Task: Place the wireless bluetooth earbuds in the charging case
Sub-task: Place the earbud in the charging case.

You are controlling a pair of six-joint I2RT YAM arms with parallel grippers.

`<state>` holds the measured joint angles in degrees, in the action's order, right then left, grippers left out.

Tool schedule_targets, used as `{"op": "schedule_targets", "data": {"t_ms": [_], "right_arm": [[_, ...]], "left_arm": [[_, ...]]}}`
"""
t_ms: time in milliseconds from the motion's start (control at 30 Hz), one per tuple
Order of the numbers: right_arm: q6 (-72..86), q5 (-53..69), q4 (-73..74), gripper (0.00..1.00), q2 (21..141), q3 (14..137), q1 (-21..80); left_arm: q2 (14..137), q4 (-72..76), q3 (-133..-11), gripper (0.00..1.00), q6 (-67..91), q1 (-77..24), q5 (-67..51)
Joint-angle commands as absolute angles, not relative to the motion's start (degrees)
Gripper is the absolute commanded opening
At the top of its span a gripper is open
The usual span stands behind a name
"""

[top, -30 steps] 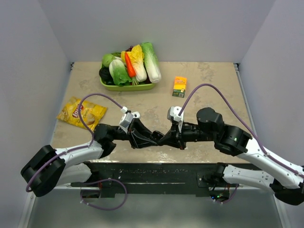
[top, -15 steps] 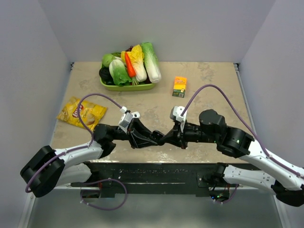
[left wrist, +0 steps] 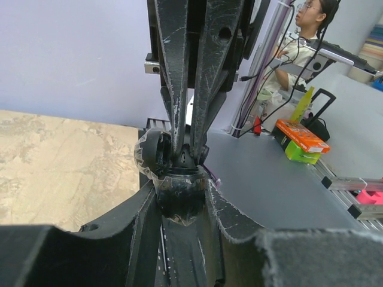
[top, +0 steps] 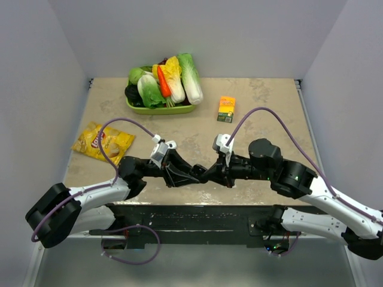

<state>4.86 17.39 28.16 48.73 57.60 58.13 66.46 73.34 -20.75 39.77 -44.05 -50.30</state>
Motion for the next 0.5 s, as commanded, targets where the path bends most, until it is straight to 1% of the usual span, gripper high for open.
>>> {"op": "schedule_targets", "data": {"t_ms": [0, 100, 200, 267, 367, 400, 467], "right_arm": [[6.32, 13.54, 26.63, 0.23, 47.73, 57.21, 58.27], [7.90, 10.38, 26.54, 0.34, 46.15, 58.00, 58.27], [10.53, 7.14, 25.76, 0.39, 43.86, 59.23, 58.27], [11.68, 5.37, 25.05, 0.41, 41.76, 60.29, 58.27], [13.27, -1.64, 24.79, 0.44, 37.47, 63.10, 58.27], [14.05, -8.20, 24.70, 0.45, 35.96, 63.02, 58.27], [14.76, -16.83, 24.09, 0.48, 32.97, 60.66, 58.27]], "left_arm": [[66.27, 108.63, -23.47, 0.00, 37.53, -44.74, -48.34], [66.62, 108.54, -23.29, 0.00, 37.18, -44.74, -48.08], [66.71, 108.54, -22.68, 0.00, 36.91, -44.74, -47.90], [66.53, 108.20, -21.98, 0.00, 36.04, -44.74, -47.38], [66.71, 107.76, -21.10, 0.00, 35.16, -44.74, -46.23], [66.71, 107.58, -20.57, 0.00, 34.98, -44.74, -45.88], [66.88, 107.66, -20.04, 0.00, 34.89, -44.74, -45.35]]}}
